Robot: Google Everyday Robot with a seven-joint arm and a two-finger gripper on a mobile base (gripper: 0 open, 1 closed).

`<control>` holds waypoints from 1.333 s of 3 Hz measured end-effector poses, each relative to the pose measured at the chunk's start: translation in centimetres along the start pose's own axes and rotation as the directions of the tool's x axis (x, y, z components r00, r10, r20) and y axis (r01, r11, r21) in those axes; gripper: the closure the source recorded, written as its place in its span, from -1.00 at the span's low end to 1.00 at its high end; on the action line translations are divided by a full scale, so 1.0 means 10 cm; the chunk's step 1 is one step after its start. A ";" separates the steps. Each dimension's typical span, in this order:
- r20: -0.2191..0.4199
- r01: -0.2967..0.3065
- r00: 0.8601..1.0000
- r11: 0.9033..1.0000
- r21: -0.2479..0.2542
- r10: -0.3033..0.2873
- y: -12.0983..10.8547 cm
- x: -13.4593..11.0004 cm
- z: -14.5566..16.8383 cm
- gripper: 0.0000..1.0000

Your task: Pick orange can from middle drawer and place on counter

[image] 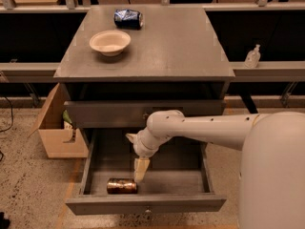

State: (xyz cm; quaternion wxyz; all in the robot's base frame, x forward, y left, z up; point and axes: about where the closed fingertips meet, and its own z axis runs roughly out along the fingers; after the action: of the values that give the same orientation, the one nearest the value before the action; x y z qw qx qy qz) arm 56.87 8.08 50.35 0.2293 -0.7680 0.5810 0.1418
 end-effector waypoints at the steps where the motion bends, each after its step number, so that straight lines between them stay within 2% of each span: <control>1: -0.025 -0.034 0.999 0.999 -0.016 0.034 0.07 -0.05 0.25 -1.00; 2: -0.041 -0.060 0.997 0.998 -0.027 0.059 0.09 -0.08 0.47 -0.71; 3: -0.039 -0.074 0.997 0.996 -0.044 0.072 0.09 -0.09 0.66 -0.56; 4: -0.041 -0.086 0.996 0.994 -0.073 0.083 0.12 -0.04 0.81 -0.92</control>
Offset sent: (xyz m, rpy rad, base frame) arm -0.0077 0.0444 -0.0563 -0.0628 0.0647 -0.0716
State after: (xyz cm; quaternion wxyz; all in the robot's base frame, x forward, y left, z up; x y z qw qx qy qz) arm 56.04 12.38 43.37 0.1835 -0.7533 0.6114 0.1583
